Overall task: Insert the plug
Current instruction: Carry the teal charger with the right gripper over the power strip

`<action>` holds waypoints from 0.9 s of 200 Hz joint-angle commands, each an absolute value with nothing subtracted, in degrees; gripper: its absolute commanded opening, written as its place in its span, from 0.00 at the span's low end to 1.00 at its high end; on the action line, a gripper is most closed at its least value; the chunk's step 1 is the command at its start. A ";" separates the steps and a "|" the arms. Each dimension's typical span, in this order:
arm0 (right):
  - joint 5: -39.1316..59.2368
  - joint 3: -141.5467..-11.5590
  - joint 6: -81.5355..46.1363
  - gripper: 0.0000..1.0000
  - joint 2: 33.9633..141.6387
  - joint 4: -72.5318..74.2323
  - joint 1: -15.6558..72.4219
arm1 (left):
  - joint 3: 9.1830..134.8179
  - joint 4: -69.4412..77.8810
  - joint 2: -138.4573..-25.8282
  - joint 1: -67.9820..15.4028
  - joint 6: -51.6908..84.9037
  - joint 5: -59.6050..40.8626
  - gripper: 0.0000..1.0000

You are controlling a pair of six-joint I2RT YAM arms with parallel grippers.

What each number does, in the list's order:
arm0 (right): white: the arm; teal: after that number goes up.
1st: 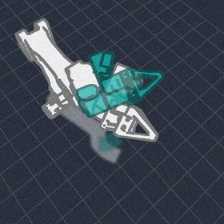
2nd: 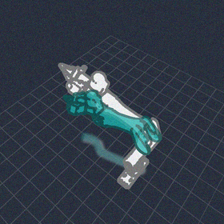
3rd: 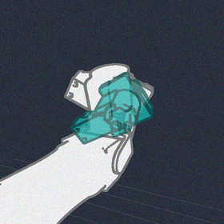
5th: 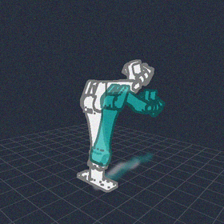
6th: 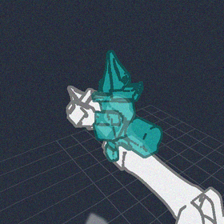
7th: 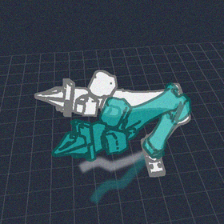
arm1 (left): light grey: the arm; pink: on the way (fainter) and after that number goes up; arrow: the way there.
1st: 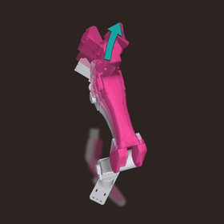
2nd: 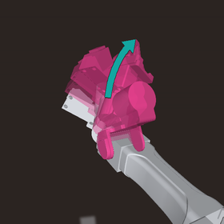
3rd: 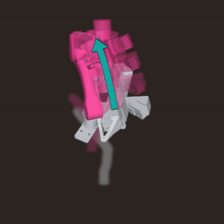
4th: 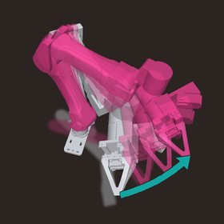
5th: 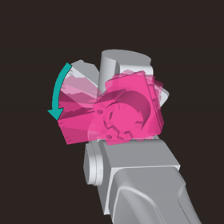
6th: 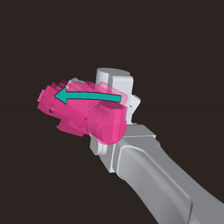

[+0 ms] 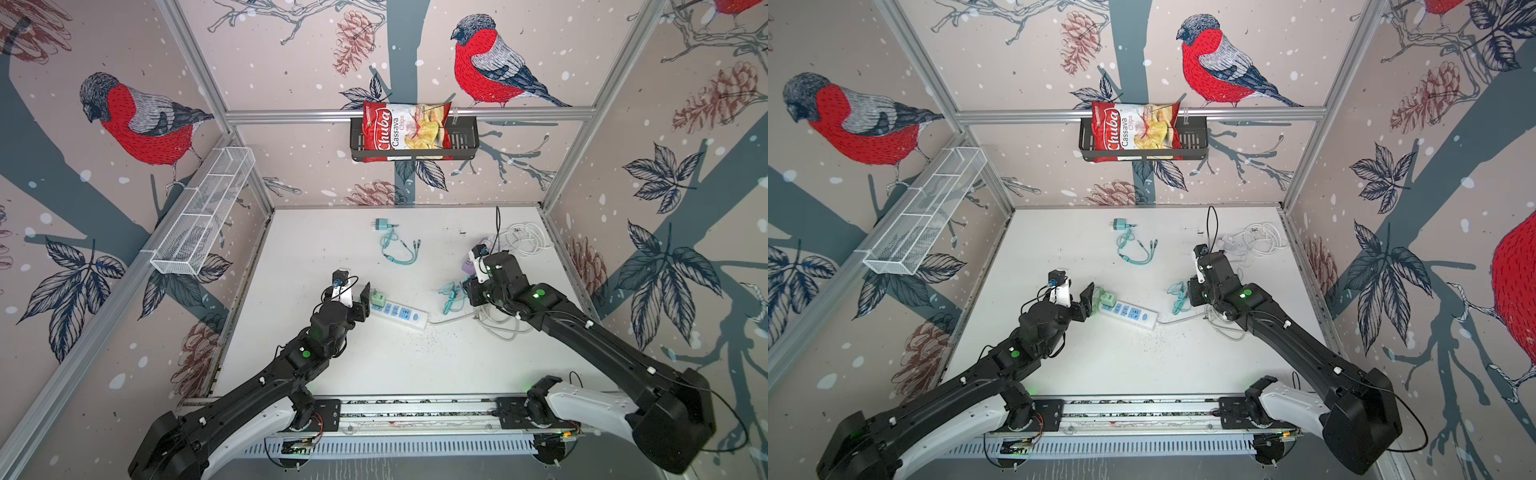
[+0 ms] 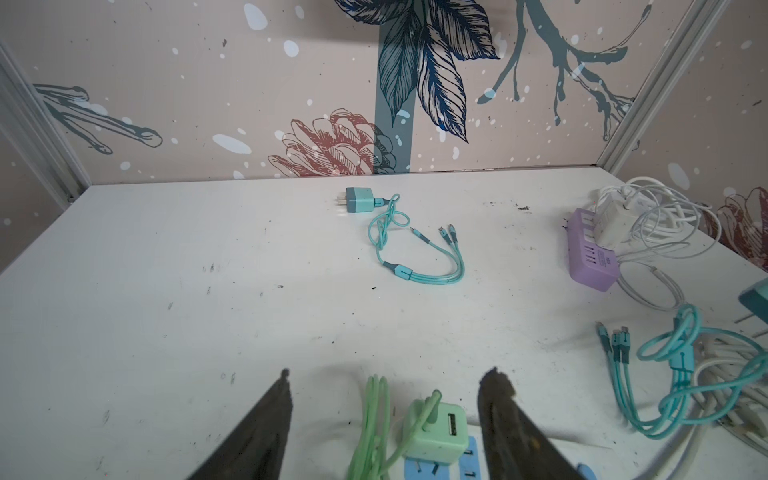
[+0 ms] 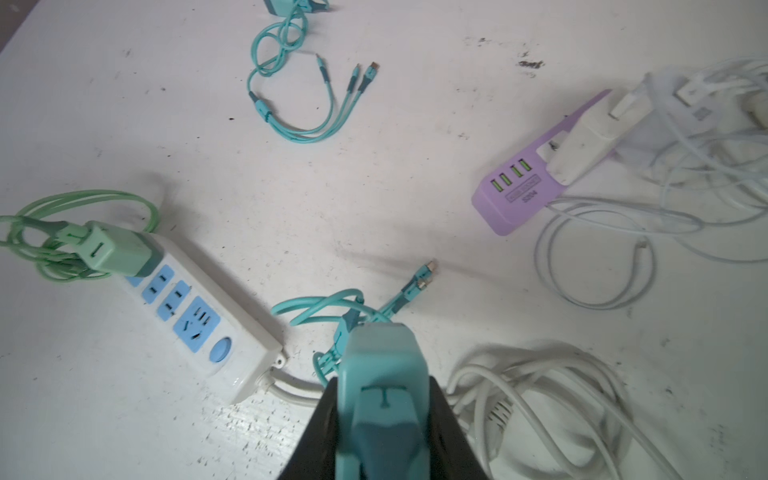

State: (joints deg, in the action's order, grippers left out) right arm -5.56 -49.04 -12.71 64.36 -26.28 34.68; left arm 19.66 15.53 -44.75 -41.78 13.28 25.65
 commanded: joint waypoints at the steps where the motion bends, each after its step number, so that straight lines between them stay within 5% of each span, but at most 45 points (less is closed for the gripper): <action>1: -10.05 -49.13 -13.88 0.11 63.62 -25.69 35.74 | 19.08 14.42 -44.71 -41.67 15.62 27.04 0.69; 180: -11.26 -56.81 -20.98 0.10 80.00 -19.51 52.99 | 12.75 13.80 -37.16 -41.66 16.46 24.45 0.69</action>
